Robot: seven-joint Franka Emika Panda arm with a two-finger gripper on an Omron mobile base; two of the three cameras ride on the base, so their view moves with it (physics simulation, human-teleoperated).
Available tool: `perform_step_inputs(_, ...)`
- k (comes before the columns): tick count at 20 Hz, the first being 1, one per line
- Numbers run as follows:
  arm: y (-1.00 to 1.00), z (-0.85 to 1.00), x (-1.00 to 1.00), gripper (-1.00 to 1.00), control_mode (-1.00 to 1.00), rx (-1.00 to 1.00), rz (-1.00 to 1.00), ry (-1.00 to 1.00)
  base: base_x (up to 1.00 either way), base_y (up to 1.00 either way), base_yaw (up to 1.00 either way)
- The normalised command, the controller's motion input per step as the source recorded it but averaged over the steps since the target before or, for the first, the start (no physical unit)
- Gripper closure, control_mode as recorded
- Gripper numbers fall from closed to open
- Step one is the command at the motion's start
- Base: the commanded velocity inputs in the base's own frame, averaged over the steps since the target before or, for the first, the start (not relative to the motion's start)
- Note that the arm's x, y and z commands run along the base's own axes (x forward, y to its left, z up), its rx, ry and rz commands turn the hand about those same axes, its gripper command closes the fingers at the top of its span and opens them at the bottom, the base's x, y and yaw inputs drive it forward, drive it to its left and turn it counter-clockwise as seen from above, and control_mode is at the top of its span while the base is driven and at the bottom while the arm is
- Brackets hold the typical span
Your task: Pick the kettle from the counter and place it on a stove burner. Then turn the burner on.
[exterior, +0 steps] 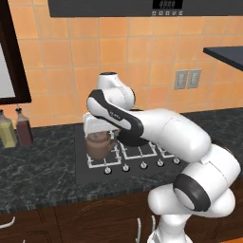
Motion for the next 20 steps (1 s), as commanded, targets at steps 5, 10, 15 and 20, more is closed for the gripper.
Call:
perform_step_inputs(5,0.0,-0.44,-0.05,-1.0,-1.0,-0.12,-0.36,-0.01,0.0,0.0,0.0)
perform_step_inputs(10,0.0,-0.27,0.02,-1.0,-1.0,-0.16,-0.08,0.0,0.0,0.0,0.0)
perform_step_inputs(15,0.0,-0.15,0.0,-1.0,-1.0,-0.02,0.0,0.0,0.0,0.0,0.0)
perform_step_inputs(20,0.0,-0.43,0.0,-1.0,-1.0,0.07,-0.08,0.0,0.0,0.0,0.0)
